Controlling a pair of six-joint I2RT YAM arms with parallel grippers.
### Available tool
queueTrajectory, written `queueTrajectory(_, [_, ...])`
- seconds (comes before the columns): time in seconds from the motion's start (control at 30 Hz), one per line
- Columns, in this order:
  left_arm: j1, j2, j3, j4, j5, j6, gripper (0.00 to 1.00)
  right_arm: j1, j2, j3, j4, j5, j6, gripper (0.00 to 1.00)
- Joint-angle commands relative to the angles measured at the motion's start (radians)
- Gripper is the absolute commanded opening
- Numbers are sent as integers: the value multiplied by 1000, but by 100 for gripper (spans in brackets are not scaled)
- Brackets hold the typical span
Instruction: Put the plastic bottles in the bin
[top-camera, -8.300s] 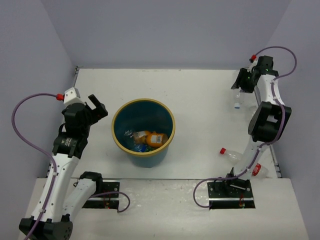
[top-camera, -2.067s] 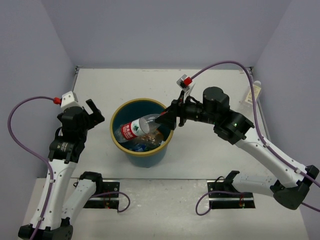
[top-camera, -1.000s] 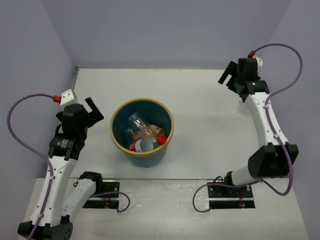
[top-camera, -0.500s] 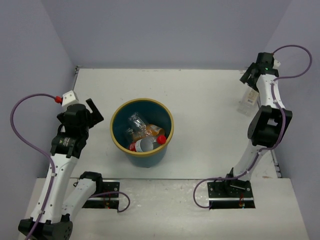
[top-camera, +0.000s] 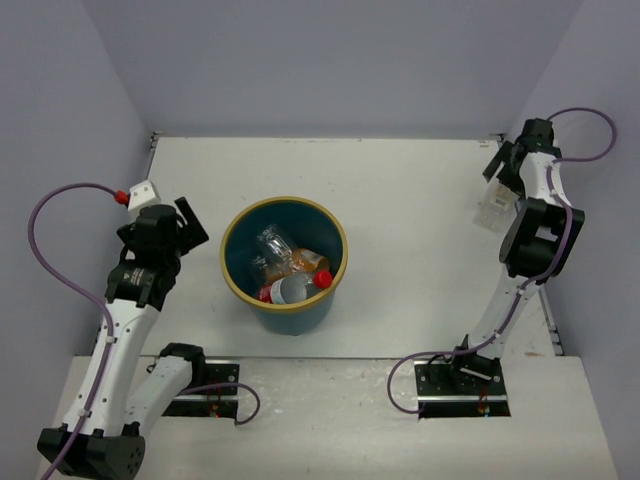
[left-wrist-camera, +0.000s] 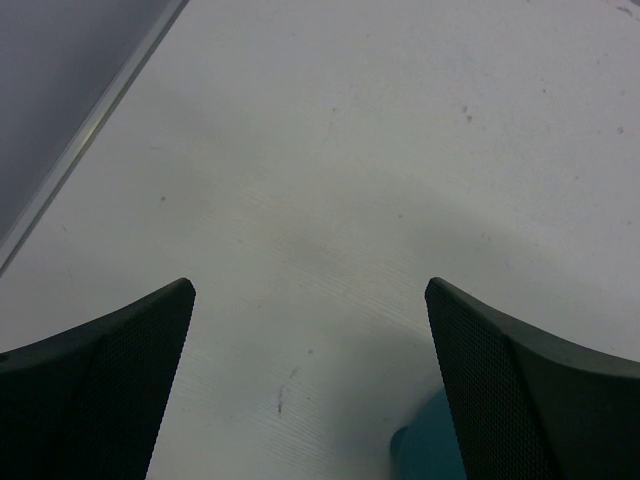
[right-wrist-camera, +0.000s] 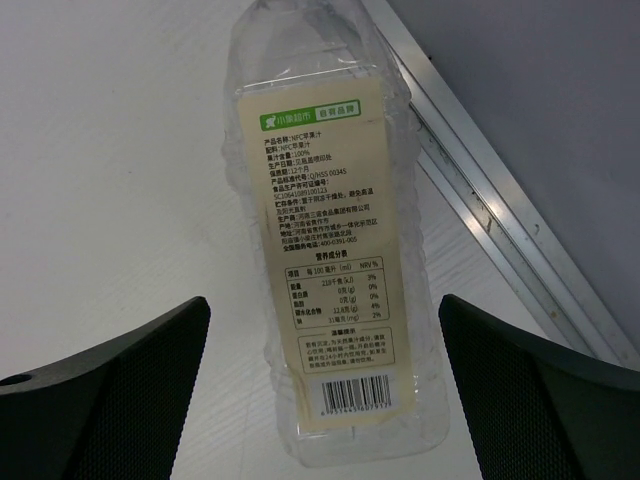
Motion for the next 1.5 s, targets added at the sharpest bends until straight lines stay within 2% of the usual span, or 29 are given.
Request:
queueTrajectory(0.0, [5,17,42,24,-23,13,100,-1,30,6,25,-15,-27,99])
queueTrajectory(0.13, [5,37,86,7,-29,24,100,-5,49,-4,25,-5,-27,99])
queueTrajectory(0.2, [5,42,107,6,-33,31,100,-7,57,-2,17,-18,-35,94])
queueTrajectory(0.33, [5,43,153,-2,-44,44,100,-6,26,-21,25,-46,-57,64])
queueTrajectory(0.4, [5,31,171,-13,-47,43,100,-7,-23,-64,66,-34,-55,36])
queueTrajectory(0.43, [5,18,177,-18,-46,42,100,-7,-42,-87,87,-44,-54,30])
queueTrajectory(0.57, [5,-30,180,-20,-20,39,100,-3,-162,-129,126,-146,-52,21])
queueTrajectory(0.73, [5,-86,195,-24,37,45,100,21,-330,-183,187,-400,-35,14])
queueTrajectory(0.83, [5,-93,215,-32,67,48,100,86,-438,-206,218,-482,-50,13])
queueTrajectory(1.03, [5,-108,222,-23,121,54,100,344,-679,-236,260,-543,-179,13])
queueTrajectory(1.17, [5,-116,205,16,164,62,100,558,-846,-292,306,-784,-300,13])
queueTrajectory(1.23, [5,-114,193,38,186,62,100,682,-905,-323,313,-822,-403,13])
queueTrajectory(1.27, [5,-114,189,48,193,63,100,697,-923,-327,313,-827,-438,13])
queueTrajectory(1.33, [5,-112,168,68,202,62,100,847,-945,-356,323,-827,-506,16])
queueTrajectory(1.4, [5,-106,159,77,201,62,100,936,-920,-345,303,-807,-545,16])
queueTrajectory(1.47, [5,-105,152,81,196,62,100,980,-892,-332,290,-792,-560,16])
